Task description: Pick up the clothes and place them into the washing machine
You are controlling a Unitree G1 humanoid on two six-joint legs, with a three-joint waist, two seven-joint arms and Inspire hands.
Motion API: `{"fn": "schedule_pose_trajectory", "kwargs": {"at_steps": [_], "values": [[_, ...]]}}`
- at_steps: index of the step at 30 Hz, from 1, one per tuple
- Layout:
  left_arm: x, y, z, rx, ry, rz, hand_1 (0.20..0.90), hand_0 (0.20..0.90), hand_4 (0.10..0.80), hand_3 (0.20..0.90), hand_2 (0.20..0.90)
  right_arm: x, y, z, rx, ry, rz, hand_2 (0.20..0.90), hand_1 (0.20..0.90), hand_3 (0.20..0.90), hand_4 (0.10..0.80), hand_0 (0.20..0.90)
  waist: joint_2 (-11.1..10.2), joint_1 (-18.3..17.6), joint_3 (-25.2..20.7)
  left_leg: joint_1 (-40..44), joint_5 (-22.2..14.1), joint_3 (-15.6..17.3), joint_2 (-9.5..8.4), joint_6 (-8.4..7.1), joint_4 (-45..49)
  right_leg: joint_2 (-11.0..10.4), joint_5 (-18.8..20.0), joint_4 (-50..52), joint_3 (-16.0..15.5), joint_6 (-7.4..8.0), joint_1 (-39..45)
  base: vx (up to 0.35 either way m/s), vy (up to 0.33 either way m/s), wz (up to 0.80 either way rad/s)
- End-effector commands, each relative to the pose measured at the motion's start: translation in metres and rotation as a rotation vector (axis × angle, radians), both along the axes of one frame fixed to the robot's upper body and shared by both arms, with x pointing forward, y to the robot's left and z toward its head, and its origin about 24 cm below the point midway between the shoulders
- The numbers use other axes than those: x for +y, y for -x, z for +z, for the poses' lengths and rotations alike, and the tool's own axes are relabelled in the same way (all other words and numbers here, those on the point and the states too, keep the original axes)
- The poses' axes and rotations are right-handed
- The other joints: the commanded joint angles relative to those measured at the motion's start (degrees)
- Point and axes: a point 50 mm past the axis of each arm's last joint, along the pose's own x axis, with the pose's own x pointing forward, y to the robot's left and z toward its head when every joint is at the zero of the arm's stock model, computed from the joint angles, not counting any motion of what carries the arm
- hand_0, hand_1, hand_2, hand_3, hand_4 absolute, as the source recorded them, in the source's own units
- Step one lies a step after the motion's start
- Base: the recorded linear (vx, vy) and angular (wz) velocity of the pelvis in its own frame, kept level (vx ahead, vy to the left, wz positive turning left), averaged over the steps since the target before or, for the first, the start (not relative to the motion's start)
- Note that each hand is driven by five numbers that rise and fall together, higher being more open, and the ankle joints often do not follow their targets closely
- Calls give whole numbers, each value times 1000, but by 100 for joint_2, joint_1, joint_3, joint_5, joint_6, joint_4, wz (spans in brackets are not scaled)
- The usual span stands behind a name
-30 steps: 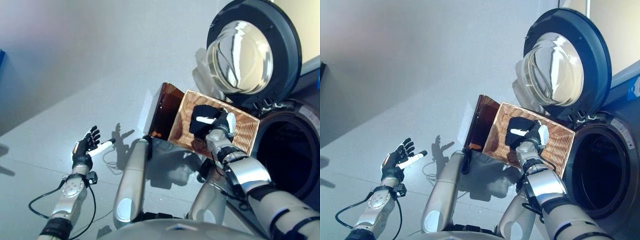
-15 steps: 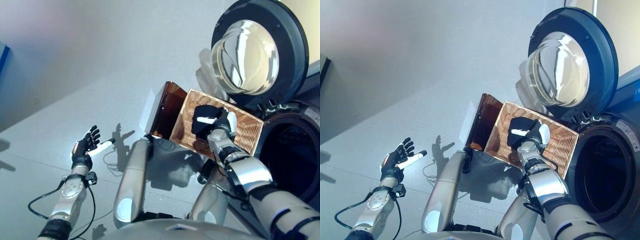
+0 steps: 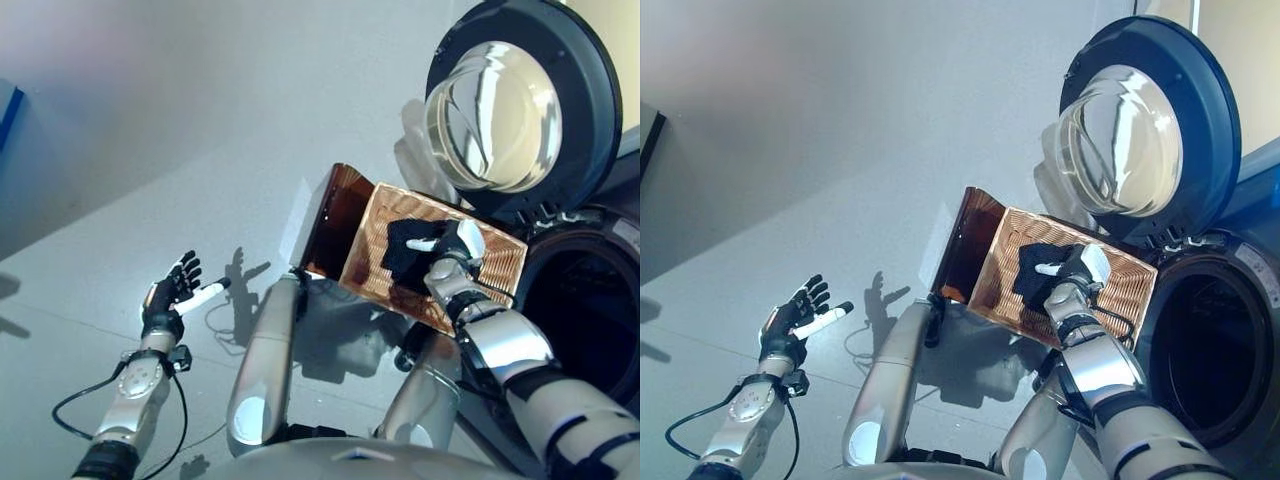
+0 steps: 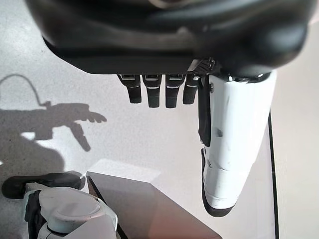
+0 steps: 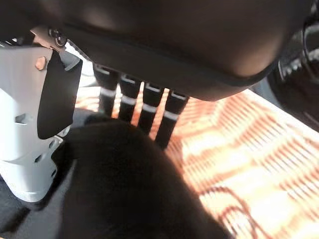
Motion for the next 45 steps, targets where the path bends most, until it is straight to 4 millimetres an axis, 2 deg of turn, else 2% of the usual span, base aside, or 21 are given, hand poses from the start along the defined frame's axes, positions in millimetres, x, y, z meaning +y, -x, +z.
{"fn": "schedule_pose_trajectory", "kwargs": {"at_steps": [1, 3, 4, 5, 6, 7, 8, 13, 18, 19, 20, 22, 23, 25, 28, 31, 37, 45], "values": [[27, -7, 35, -128, -108, 0, 900, 900, 800, 900, 900, 8, 8, -14, 77, -38, 16, 200, 200, 200, 300, 200, 178, 291, -103, 42, 32, -450, 341, -620, -199, -280, 755, -477, 411, 43, 30, -63, 15, 1], [27, -7, 35, -128, -110, -1, 900, 900, 800, 900, 900, 6, 11, -17, 88, -38, 8, 200, 200, 200, 300, 200, 180, 300, -106, 40, 28, -445, 334, -609, -195, -290, 771, -474, 414, 55, 21, 10, -4, 2], [27, -7, 35, -127, -111, -1, 900, 900, 800, 900, 900, 5, 12, -18, 90, -42, 6, 200, 200, 200, 300, 200, 186, 307, -106, 79, -202, -456, 356, -633, -66, -296, 567, -345, 420, 98, 57, 91, -24, 0], [27, -7, 35, -126, -111, -1, 900, 900, 800, 900, 900, 5, 12, -18, 90, -42, 6, 200, 200, 200, 300, 200, 186, 308, -107, 78, -202, -456, 356, -633, -66, -296, 567, -345, 420, 98, 56, 0, 0, 0], [26, -7, 36, -127, -114, -5, 900, 900, 800, 900, 900, 3, 13, -19, 96, -46, -2, 200, 200, 200, 300, 200, 189, 302, -104, 27, 32, -450, 324, -595, -203, -295, 789, -484, 409, 65, -1, 0, 0, 0], [26, -7, 35, -126, -117, -9, 900, 900, 800, 900, 900, 2, 14, -20, 99, -45, -4, 200, 200, 200, 300, 200, 193, 310, -101, 74, -189, -464, 352, -616, -92, -304, 591, -358, 416, 103, 36, -89, 11, 0], [26, -8, 36, -129, -118, -11, 900, 900, 800, 900, 900, 1, 14, -20, 97, -46, -8, 200, 200, 200, 300, 200, 195, 304, -93, 31, 48, -447, 320, -588, -235, -300, 812, -499, 406, 65, -4, 0, 0, 0], [26, -8, 36, -128, -122, -10, 900, 900, 800, 900, 900, -8, 19, -22, 96, -60, -47, 200, 200, 200, 300, 200, 189, 266, -109, 74, 74, -442, 330, -578, -303, -299, 854, -553, 424, 65, 1, -18, 2, 0], [27, -9, 34, -124, -129, -2, 900, 900, 800, 900, 900, -13, 20, -21, 24, -161, -114, 200, 200, 200, 300, 200, 142, 202, -134, 197, 147, -420, 389, -591, -482, -280, 933, -730, 400, 65, 101, 0, 0, 0], [29, -8, 32, -114, -132, 12, 900, 900, 800, 900, 900, -16, 14, -13, -126, -347, -216, 200, 200, 200, 300, 200, 83, 136, -135, 305, 240, -407, 441, -604, -687, -250, 1016, -910, 356, 76, 190, 3, -31, -2], [29, -8, 31, -111, -132, 20, 900, 900, 800, 900, 900, -19, 11, -7, -218, -449, -272, 200, 200, 200, 300, 200, 39, 80, -125, 378, 303, -369, 456, -622, -826, -218, 1093, -1057, 324, 83, 254, -4, -41, -3], [32, -8, 30, -104, -136, 35, 900, 900, 800, 900, 900, -21, 8, -1, -327, -559, -328, 200, 200, 200, 300, 200, -42, 6, -102, 497, 420, -297, 488, -648, -1099, -170, 1205, -1327, 271, 92, 364, -17, -17, -9], [32, -8, 30, -104, -136, 34, 900, 900, 800, 900, 900, -21, 9, -1, -327, -559, -328, 200, 200, 200, 300, 200, -43, 7, -96, 513, 428, -295, 488, -648, -1114, -171, 1212, -1340, 268, 91, 379, -37, -27, -16], [37, -4, 25, -91, -122, 80, 900, 900, 800, 900, 900, -23, 5, 8, -494, -723, -373, 200, 200, 200, 300, 200, -204, -120, -56, 701, 657, -170, 524, -701, -1550, -62, 1432, -1887, 180, 114, 578, -37, -54, -19], [35, -1, 20, -75, -93, 89, 900, 900, 800, 900, 900, -31, 12, 6, -591, -858, -431, 200, 200, 200, 300, 200, -303, -232, -43, 914, 858, -132, 522, -731, -1962, -8, 1642, -2316, 73, 146, 785, -2, -57, -25], [32, 1, 14, -61, -56, 97, 900, 900, 800, 900, 900, -37, 20, 0, -661, -966, -476, 200, 200, 200, 300, 200, -386, -331, -69, 1167, 1011, -89, 566, -763, -2407, 38, 1868, -2821, -29, 179, 1048, 14, -41, -14], [20, 1, 5, -51, 17, 83, 900, 900, 800, 900, 900, -56, 42, -16, -776, -1137, -630, 200, 200, 200, 300, 200, -394, -459, -170, 1623, 1298, 12, 655, -882, -3105, 40, 2175, -3499, -209, 248, 1528, 29, -34, -12], [7, 1, -6, -36, 94, 98, 900, 900, 800, 900, 900, -55, 70, -43, -922, -1325, -864, 200, 200, 200, 300, 200, -300, -612, -327, 2117, 1449, 154, 681, -912, -3543, 19, 2361, -3912, -172, 265, 1837, 33, 2, -10]]}}
